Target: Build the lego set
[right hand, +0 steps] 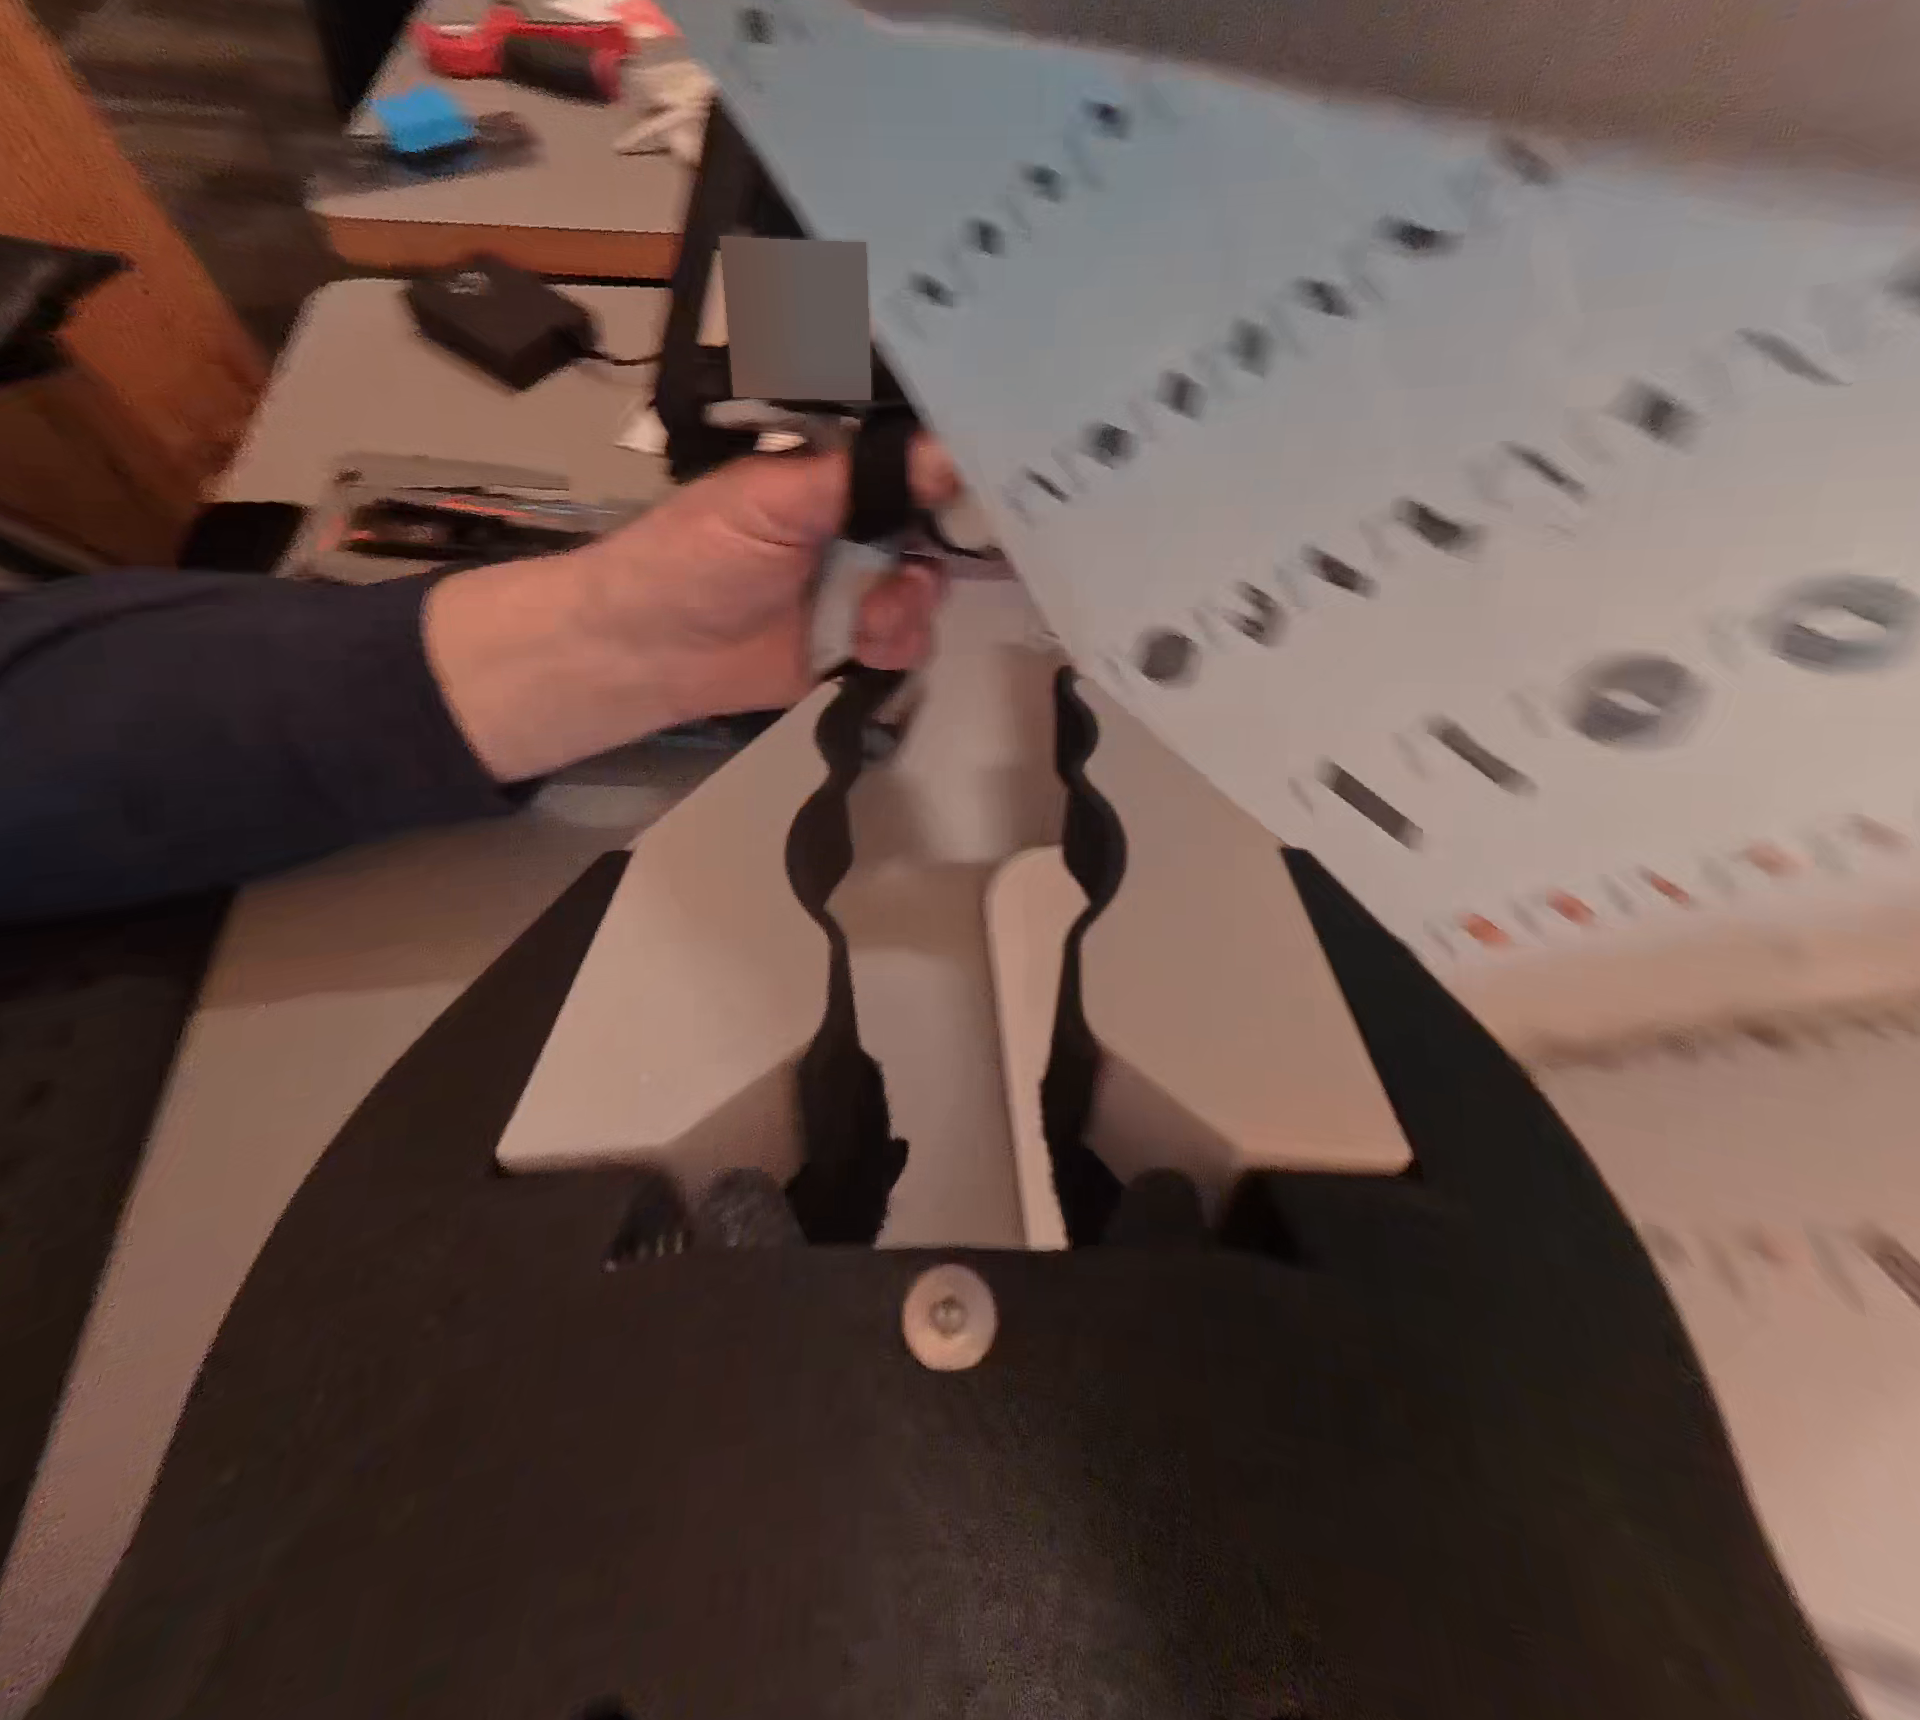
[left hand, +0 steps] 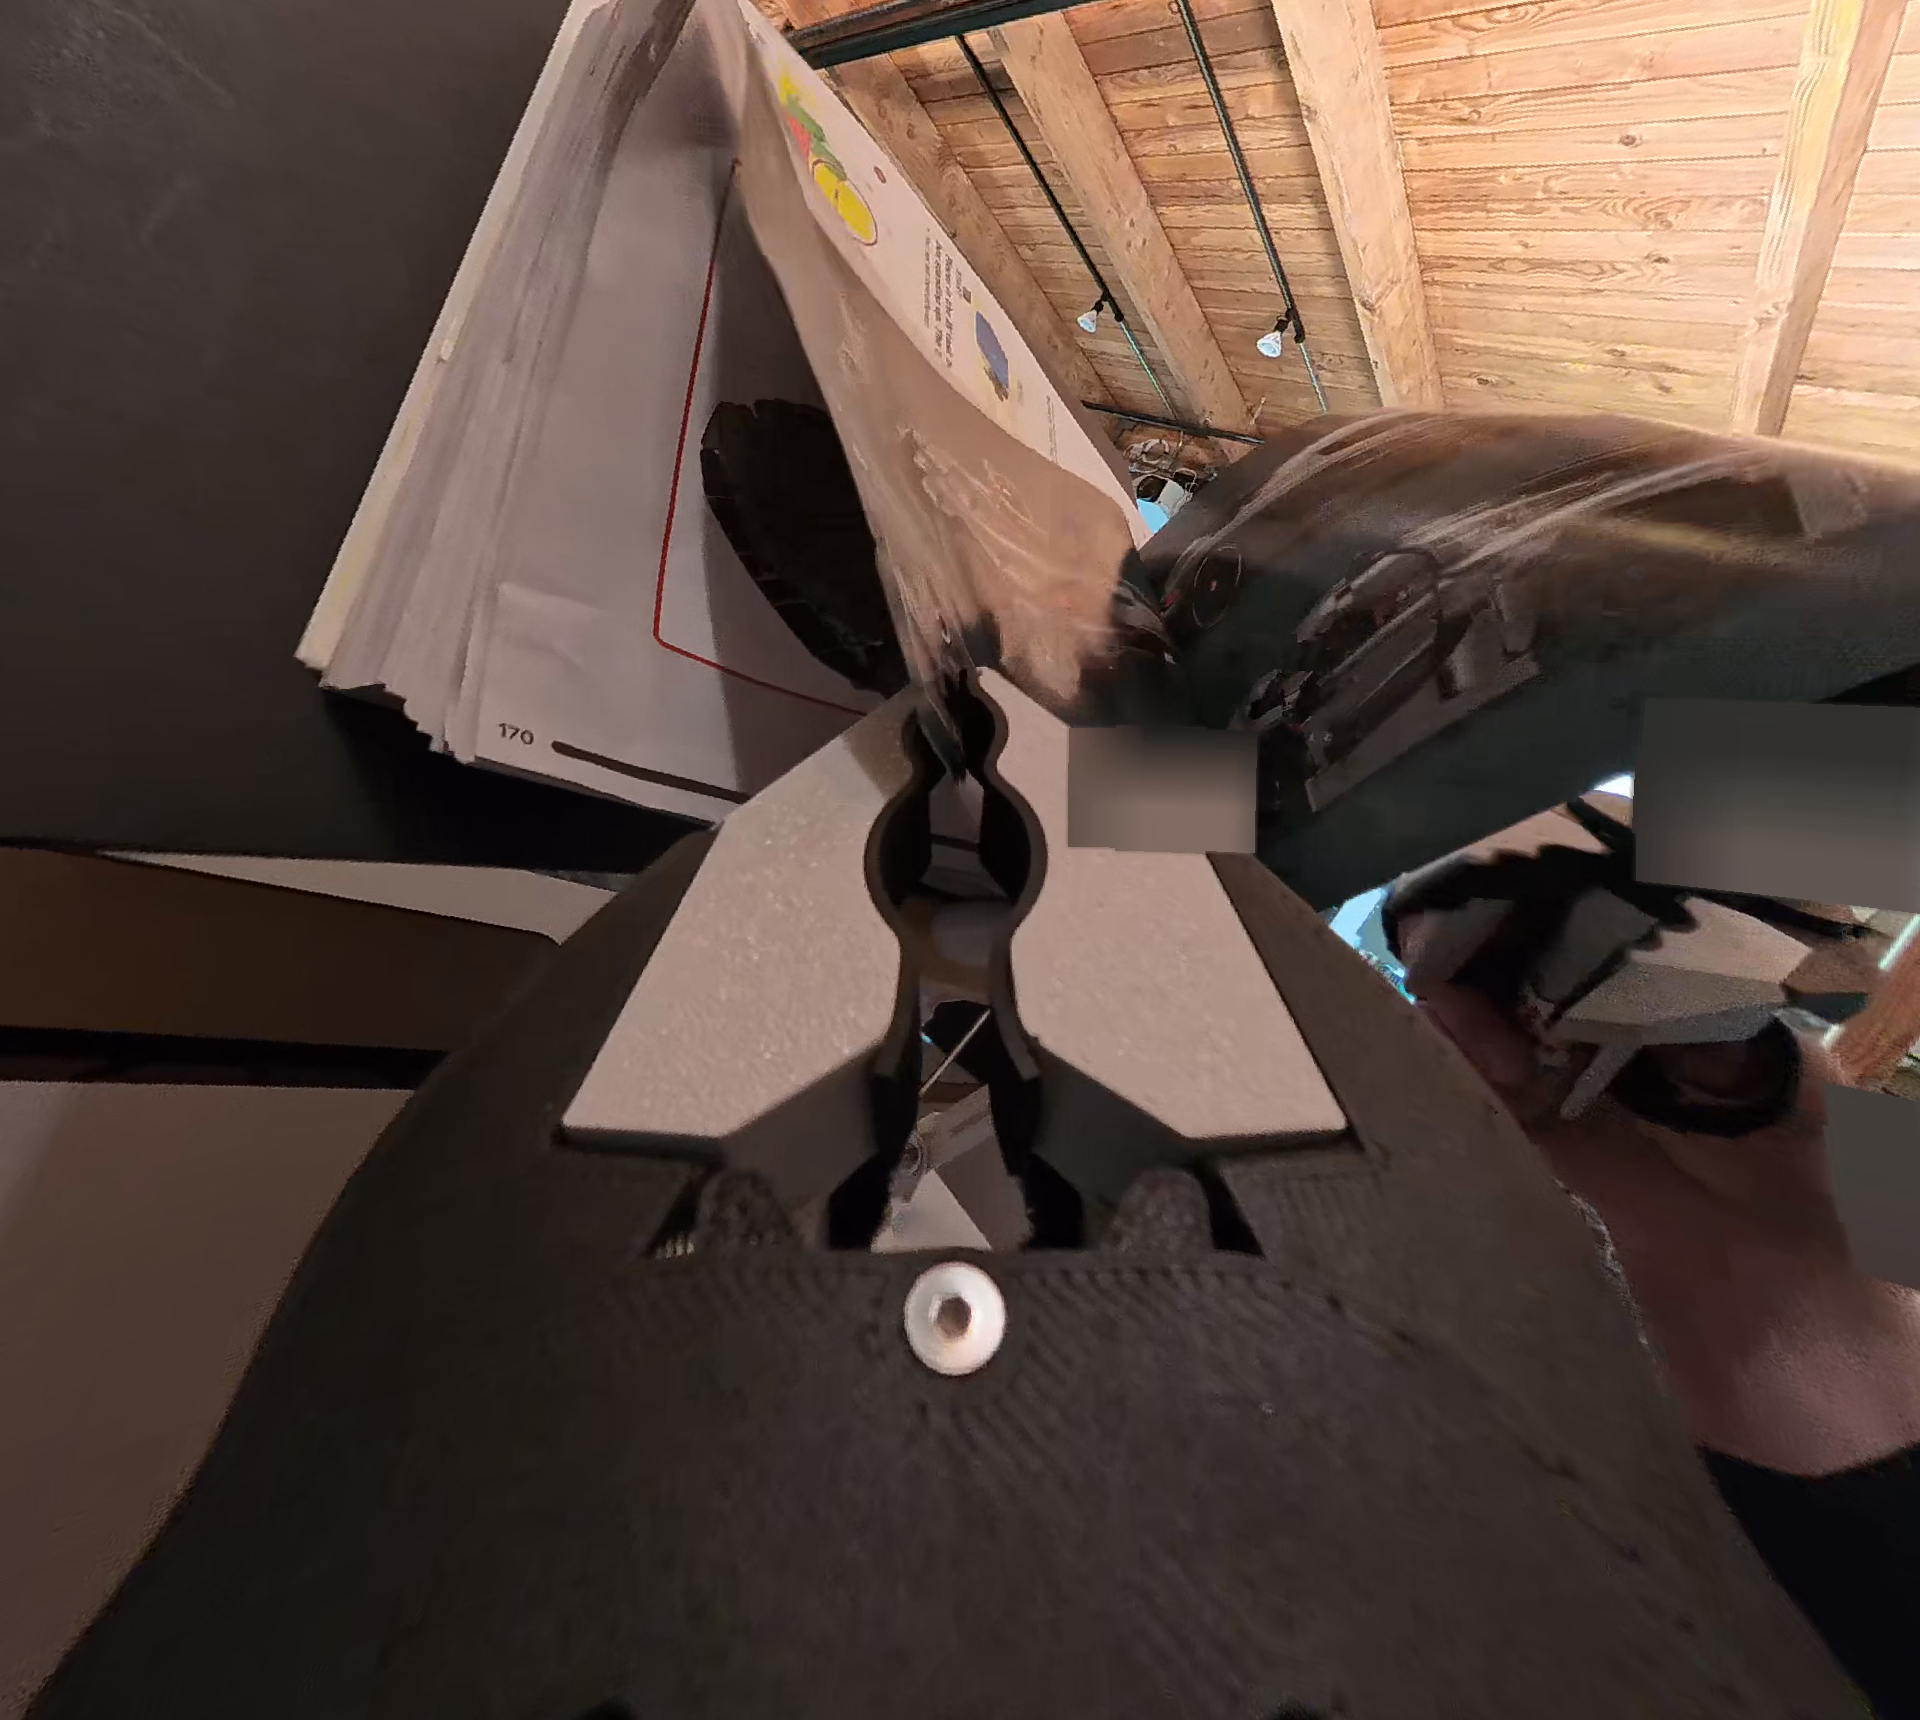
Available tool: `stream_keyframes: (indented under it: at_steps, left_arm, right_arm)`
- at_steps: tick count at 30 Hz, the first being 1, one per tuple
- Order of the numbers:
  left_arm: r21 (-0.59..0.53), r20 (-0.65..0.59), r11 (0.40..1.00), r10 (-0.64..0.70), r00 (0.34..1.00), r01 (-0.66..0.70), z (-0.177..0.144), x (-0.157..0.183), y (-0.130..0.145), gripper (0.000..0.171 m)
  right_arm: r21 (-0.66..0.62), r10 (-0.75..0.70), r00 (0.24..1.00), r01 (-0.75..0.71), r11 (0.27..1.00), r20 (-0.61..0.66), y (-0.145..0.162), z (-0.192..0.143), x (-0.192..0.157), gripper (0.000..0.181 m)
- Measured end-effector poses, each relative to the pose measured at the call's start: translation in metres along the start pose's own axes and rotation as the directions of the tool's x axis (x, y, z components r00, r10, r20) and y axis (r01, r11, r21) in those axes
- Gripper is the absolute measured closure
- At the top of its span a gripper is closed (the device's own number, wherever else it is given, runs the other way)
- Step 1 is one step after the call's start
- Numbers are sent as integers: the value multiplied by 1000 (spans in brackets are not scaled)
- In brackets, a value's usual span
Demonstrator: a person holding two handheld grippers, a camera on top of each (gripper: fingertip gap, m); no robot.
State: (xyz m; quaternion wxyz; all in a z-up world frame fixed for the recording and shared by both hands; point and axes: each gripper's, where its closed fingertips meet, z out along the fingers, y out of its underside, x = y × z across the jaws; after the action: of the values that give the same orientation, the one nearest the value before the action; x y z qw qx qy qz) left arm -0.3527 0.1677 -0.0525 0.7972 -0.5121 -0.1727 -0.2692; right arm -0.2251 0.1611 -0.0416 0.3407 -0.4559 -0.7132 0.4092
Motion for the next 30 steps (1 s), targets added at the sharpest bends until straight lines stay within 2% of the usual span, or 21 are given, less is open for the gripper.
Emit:
stream_keyframes:
  at_steps: [1,3,5,6,8,12,14,17,19,21,25,26,30]
  left_arm:
    - [-4,0,1000,6,1000,-6,0,1,0,171]
    - [-8,-6,1000,5,1000,-5,1,2,1,171]
    - [-13,-11,1000,-2,1000,1,2,3,3,171]
    - [-17,-12,1000,-1,1000,1,3,4,5,171]
    - [-28,-17,1000,1,1000,-2,4,5,8,171]
    - [-49,-50,998,33,998,-36,8,14,11,168]
    - [-52,-57,998,39,998,-42,9,16,12,167]
    - [-44,-83,998,39,996,-43,9,20,11,164]
    - [-31,-108,999,28,994,-31,8,23,9,161]
    - [-24,-131,1000,17,991,-20,8,26,8,159]
    - [-7,-161,1000,3,987,-4,8,32,4,154]
    - [-3,-170,1000,-1,985,0,8,33,3,153]
    - [-8,-208,999,-47,977,46,11,37,7,146]
  right_arm:
    - [28,-2,995,4,1000,-101,-3,-10,19,135]
    - [156,-31,973,69,985,-230,-23,-30,37,132]
    - [311,-24,973,97,945,-231,-46,-36,31,123]
    - [345,-17,974,97,934,-228,-51,-30,30,116]
    - [290,-29,980,86,953,-195,-43,-1,24,111]
    - [22,-151,976,156,987,-157,-3,58,7,102]
    - [-100,-221,962,207,973,-159,15,74,3,98]
    - [-215,-314,928,271,938,-202,31,82,9,93]
    - [-232,-288,939,244,942,-185,34,82,7,96]
    - [-201,-244,956,210,957,-164,29,80,1,106]
    - [-188,-234,948,195,963,-215,11,68,0,111]
    - [-185,-233,946,193,964,-227,6,67,1,106]
    - [-197,-219,944,173,965,-245,-5,64,-5,104]
